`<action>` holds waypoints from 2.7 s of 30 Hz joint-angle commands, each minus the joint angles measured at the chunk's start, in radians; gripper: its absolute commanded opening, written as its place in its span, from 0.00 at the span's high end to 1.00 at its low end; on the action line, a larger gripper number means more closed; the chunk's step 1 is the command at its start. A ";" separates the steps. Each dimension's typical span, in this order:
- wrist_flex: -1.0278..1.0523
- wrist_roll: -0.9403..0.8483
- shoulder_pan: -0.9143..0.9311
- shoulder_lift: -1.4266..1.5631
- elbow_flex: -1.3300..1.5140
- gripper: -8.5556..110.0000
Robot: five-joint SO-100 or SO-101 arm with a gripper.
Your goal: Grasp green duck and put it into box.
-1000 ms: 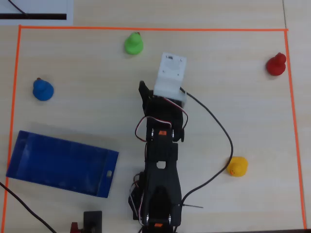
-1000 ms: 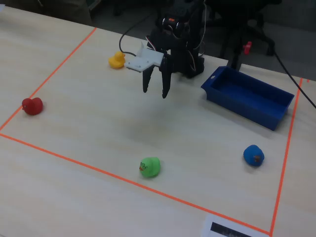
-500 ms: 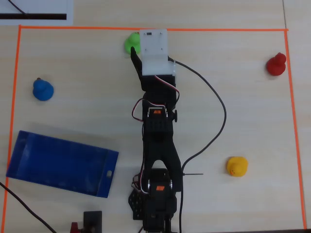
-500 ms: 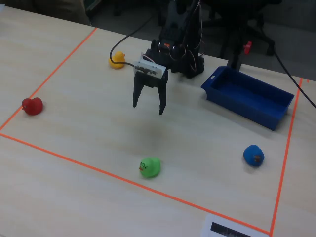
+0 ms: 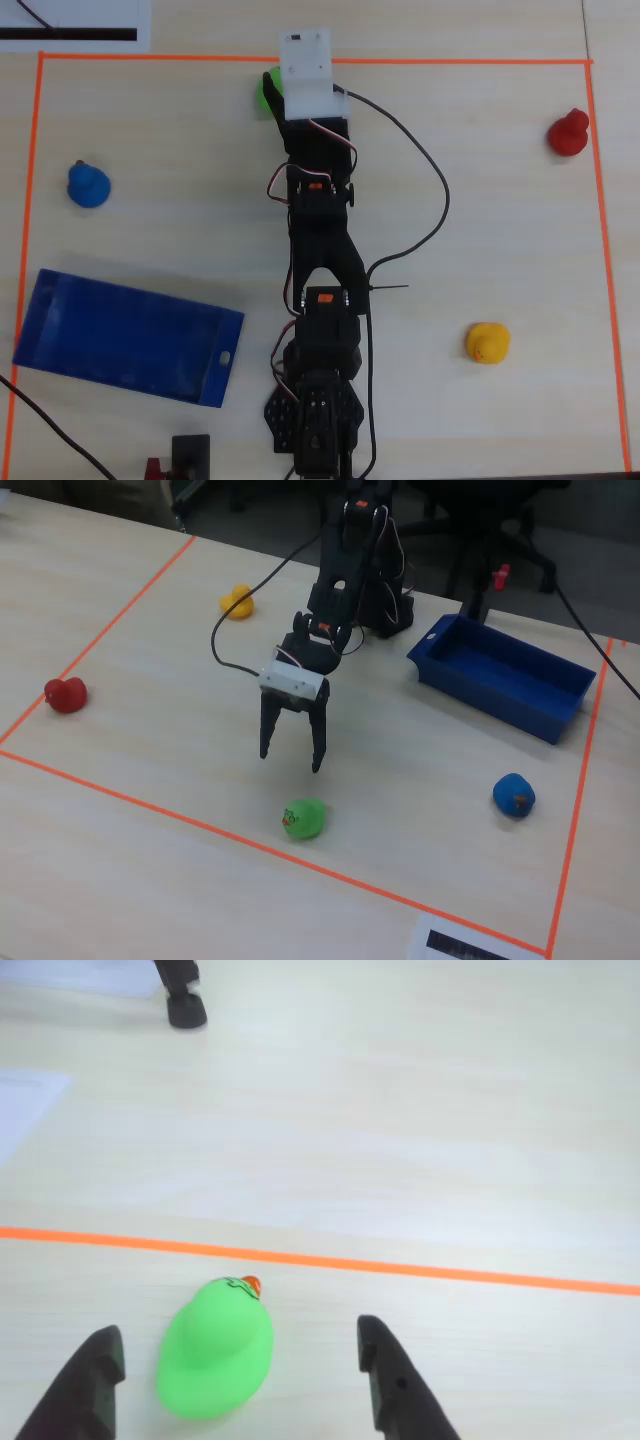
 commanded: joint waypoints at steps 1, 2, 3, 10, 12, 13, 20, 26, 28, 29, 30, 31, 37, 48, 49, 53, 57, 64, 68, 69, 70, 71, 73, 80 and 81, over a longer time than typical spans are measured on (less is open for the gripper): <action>-0.054 0.009 0.003 -0.058 -0.087 0.67; -0.055 0.011 -0.002 -0.078 -0.100 0.67; -0.057 0.012 -0.006 -0.098 -0.114 0.67; -0.058 0.034 -0.038 -0.210 -0.213 0.68; -0.058 0.037 -0.046 -0.236 -0.232 0.68; -0.058 0.040 -0.051 -0.249 -0.242 0.68; -0.058 0.057 -0.067 -0.345 -0.298 0.68; -0.035 0.066 -0.071 -0.431 -0.354 0.84; -0.028 0.072 -0.074 -0.433 -0.345 0.93; -0.028 0.094 -0.074 -0.417 -0.330 0.93; -0.017 0.120 -0.074 -0.391 -0.314 0.93; 0.017 0.155 -0.072 -0.351 -0.299 0.93; 0.920 0.523 -0.058 0.003 -0.574 0.93; 1.859 0.828 -0.555 0.515 -0.512 0.93; 1.893 0.874 -0.630 0.529 -0.460 0.93; 1.875 0.991 -0.874 0.572 -0.239 0.93; 1.792 1.032 -1.019 0.588 -0.152 0.93; 1.700 1.164 -1.270 0.540 -0.212 0.93; 1.606 1.180 -1.312 0.518 -0.149 0.91; 1.575 1.175 -1.308 0.518 -0.117 0.85; 1.543 1.169 -1.301 0.523 -0.081 0.77; 1.511 1.163 -1.293 0.531 -0.043 0.73; 1.459 1.149 -1.270 0.546 0.018 0.69; 1.448 1.043 -1.077 0.586 0.040 0.62; 1.463 1.017 -1.037 0.609 0.032 0.66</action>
